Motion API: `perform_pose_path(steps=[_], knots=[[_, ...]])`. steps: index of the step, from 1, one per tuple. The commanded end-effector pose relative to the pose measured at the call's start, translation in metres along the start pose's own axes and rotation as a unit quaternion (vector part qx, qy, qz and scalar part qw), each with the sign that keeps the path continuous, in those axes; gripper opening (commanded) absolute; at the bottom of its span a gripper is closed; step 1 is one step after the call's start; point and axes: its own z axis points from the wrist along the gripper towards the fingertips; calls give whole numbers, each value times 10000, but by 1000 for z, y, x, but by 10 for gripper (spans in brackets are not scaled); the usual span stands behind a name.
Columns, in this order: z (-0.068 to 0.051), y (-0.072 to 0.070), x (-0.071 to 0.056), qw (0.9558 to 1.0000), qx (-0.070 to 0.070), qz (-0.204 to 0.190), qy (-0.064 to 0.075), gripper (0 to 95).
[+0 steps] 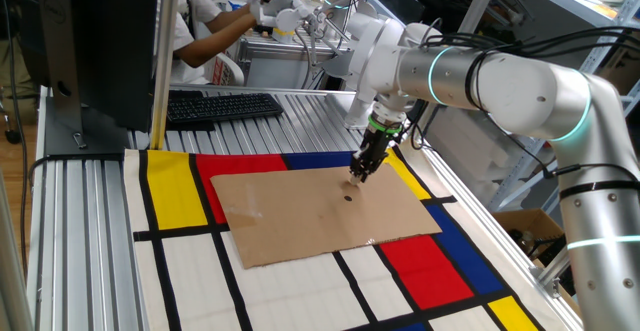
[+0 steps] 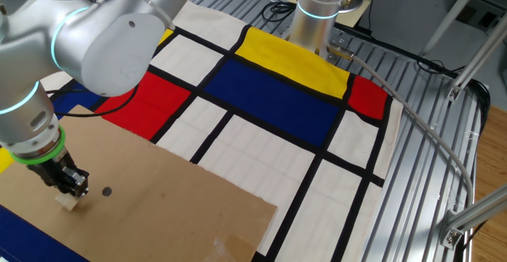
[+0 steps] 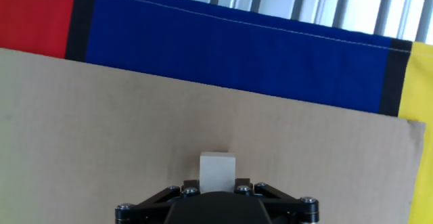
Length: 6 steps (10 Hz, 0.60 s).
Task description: Grab the block and place it at the designated location
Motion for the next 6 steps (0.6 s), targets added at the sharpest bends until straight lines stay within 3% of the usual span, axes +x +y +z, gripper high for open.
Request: perform_pose_path(steps=[1, 6], knots=[[-1, 0, 1, 9997, 42, 258, -26, 0], [-7, -3, 3, 9992, 70, 402, -37, 0]])
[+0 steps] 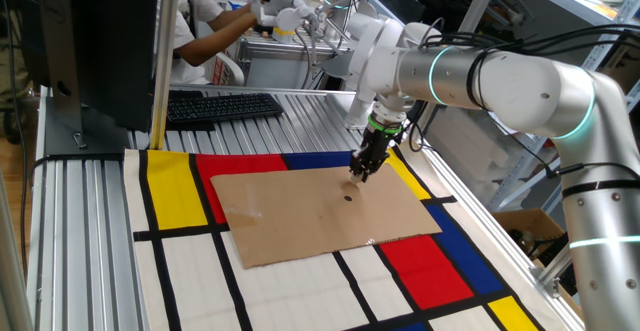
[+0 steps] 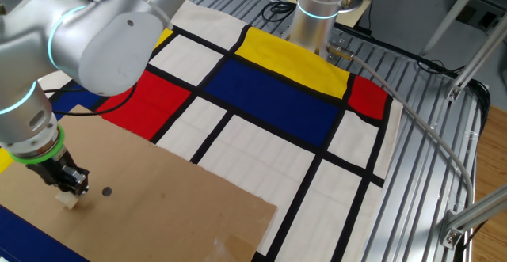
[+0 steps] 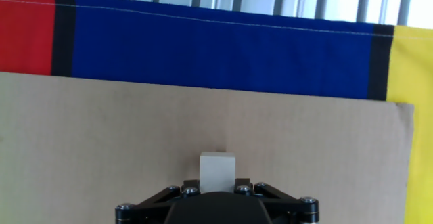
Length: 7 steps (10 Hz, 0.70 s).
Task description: Grab the block and place it at the designated location
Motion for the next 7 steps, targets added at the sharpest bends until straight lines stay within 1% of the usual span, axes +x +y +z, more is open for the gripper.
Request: perform_pose_path(steps=[1, 2, 3, 5, 7], knots=[[-3, -2, -1, 10000, -28, 34, 15, 0], [-6, -3, -1, 10000, -40, 58, 32, 0], [-8, -4, 0, 10000, 0, 59, 45, 0], [-11, -6, 1, 10000, 18, 69, 64, 0], [-12, -7, 1, 10000, 16, 79, 49, 0]])
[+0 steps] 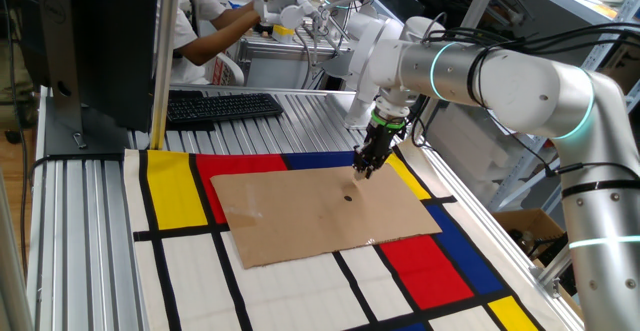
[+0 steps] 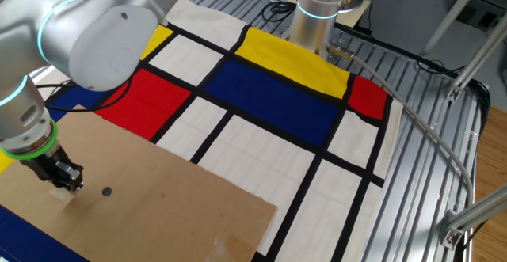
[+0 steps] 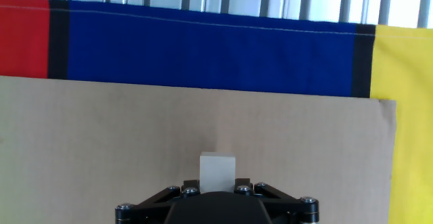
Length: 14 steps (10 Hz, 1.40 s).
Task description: Grab the block and place it at the designated location
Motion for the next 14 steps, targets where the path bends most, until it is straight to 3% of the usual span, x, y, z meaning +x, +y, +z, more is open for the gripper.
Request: perform_pose_path(steps=[1, 3, 14], knots=[[1, 0, 1, 10000, 7, 6, -19, 0], [1, 2, 1, 10000, 7, 27, -17, 0], [8, 43, -16, 9995, 21, 300, 16, 0]])
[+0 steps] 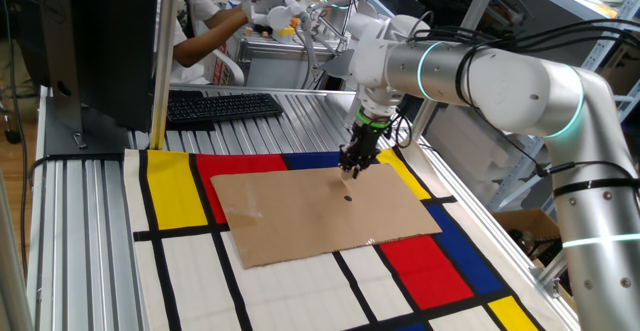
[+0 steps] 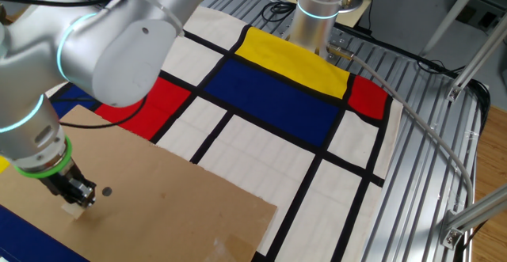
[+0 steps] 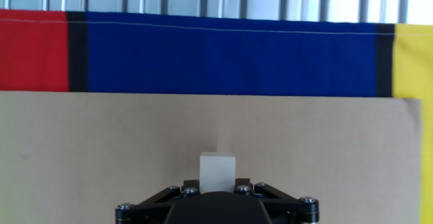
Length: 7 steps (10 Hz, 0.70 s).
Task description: Grab the block and place it at the designated location
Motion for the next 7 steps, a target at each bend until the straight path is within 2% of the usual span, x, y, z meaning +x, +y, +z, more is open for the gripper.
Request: perform_pose_path(steps=[1, 5, 7], knots=[[1, 4, -1, 10000, -37, 22, -3, 0], [6, 7, -2, 10000, -14, 90, 22, 0], [11, 8, -3, 9999, -7, 138, -10, 0]])
